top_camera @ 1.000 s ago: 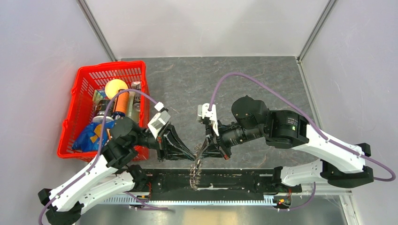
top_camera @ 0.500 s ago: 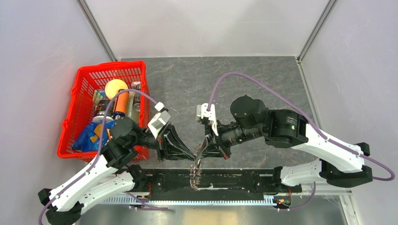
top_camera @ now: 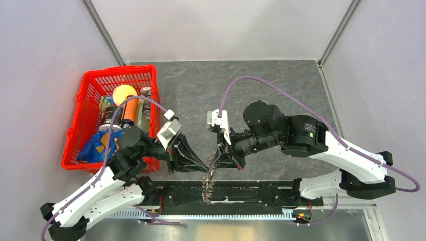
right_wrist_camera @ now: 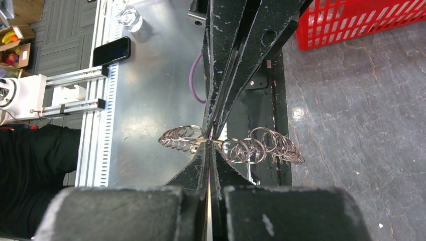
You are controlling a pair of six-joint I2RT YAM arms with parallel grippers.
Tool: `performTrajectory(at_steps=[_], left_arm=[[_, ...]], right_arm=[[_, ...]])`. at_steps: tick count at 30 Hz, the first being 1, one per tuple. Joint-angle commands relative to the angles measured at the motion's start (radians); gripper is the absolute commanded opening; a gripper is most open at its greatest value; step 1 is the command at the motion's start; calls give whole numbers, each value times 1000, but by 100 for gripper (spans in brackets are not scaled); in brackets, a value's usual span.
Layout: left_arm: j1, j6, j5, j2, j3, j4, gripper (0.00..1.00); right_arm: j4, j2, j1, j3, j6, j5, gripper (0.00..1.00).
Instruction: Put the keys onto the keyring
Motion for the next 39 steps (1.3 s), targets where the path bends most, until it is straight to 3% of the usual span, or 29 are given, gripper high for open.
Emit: performTrajectory(at_steps=[1, 39], left_arm=[[-4, 38, 4, -4, 12, 24, 2], [-4, 73, -13, -31, 16, -33, 2]], right_arm=[[96, 24, 0, 51, -7, 63, 0], [104, 25, 0, 52, 9, 35, 0]])
